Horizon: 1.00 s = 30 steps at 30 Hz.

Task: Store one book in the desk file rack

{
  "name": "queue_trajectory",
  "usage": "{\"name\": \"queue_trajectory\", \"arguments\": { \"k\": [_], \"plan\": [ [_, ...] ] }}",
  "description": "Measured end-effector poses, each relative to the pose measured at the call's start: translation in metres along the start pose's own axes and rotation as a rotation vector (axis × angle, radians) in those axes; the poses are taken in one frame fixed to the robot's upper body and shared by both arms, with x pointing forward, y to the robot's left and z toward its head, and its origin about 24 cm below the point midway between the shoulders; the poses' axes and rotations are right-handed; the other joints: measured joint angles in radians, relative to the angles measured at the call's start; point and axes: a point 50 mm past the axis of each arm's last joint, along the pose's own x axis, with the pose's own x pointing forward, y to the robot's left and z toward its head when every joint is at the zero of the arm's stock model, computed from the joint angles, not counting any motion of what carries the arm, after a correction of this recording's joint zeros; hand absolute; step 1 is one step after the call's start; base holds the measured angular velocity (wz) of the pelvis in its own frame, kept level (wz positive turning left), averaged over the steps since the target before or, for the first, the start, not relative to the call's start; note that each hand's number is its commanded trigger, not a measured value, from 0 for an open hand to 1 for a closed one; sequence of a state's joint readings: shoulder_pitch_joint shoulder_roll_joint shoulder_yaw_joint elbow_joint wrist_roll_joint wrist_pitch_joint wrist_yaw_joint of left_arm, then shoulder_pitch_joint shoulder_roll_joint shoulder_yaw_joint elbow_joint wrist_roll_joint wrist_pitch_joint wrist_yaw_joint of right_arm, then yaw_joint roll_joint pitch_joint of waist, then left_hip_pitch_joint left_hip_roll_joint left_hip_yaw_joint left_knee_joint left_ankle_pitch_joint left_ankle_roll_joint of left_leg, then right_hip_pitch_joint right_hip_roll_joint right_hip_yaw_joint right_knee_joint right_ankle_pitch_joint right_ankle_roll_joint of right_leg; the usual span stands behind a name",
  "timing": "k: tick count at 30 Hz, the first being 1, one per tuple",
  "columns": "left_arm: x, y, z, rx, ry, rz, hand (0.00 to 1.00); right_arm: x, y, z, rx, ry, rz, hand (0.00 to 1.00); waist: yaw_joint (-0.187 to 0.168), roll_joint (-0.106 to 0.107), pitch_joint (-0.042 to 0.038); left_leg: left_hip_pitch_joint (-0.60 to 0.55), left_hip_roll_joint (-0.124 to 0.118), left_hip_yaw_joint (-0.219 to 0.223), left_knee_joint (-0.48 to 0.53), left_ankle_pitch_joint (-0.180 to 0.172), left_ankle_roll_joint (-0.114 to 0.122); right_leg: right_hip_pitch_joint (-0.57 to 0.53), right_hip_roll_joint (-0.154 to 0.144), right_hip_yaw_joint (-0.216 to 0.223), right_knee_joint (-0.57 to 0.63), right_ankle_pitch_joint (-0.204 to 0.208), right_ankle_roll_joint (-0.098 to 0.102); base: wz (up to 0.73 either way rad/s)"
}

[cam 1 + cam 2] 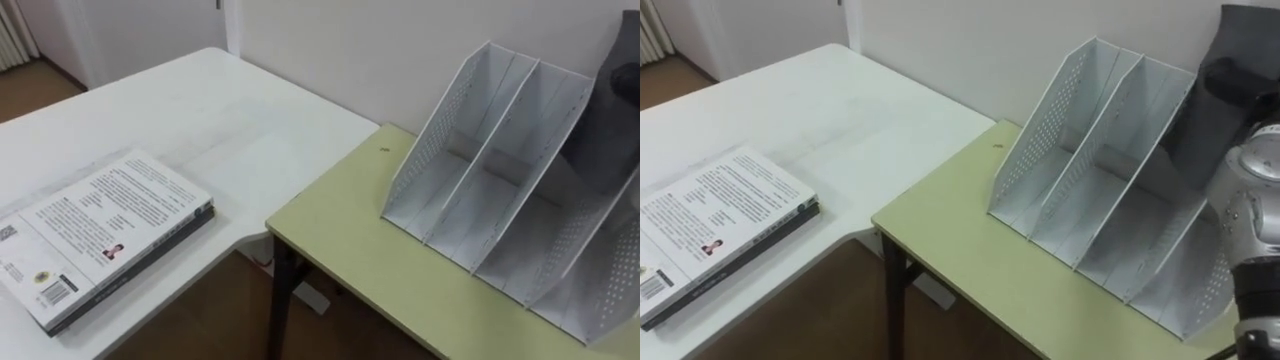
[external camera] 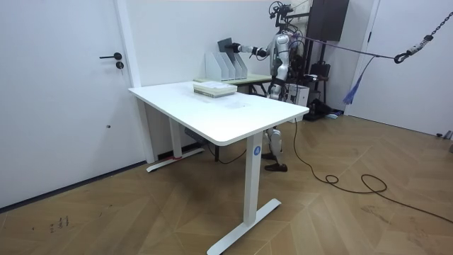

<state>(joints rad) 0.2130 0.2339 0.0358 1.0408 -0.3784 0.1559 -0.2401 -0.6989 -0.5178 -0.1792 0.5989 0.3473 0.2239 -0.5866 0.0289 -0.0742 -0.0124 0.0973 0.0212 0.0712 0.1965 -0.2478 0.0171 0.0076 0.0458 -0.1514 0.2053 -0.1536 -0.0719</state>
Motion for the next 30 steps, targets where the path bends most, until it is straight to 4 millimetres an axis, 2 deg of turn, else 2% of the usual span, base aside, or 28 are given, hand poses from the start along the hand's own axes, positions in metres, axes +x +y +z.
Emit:
{"name": "queue_trajectory", "arguments": {
  "k": [14, 30],
  "plan": [
    [0.0, 0.001, 0.001, 0.001, -0.006, 0.009, 0.0, 0.005, -0.006, 0.007, 0.014, -0.004, -0.028, 0.0, 0.004, 0.0, -0.0003, 0.0, -0.001, 0.006, 0.0, 0.001, -0.001, -0.002, -0.001, 0.002, 0.0, 0.0, 0.0, 0.0],
    [-0.001, 0.001, 0.004, 0.009, -0.006, 0.013, 0.0, 0.003, -0.001, 0.013, 0.077, 0.009, -0.018, 0.0, 0.006, -0.002, -0.0007, -0.002, -0.001, 0.008, 0.001, 0.001, -0.001, -0.006, -0.001, 0.003, 0.0, 0.0, 0.0, 0.0]
  ]
}}
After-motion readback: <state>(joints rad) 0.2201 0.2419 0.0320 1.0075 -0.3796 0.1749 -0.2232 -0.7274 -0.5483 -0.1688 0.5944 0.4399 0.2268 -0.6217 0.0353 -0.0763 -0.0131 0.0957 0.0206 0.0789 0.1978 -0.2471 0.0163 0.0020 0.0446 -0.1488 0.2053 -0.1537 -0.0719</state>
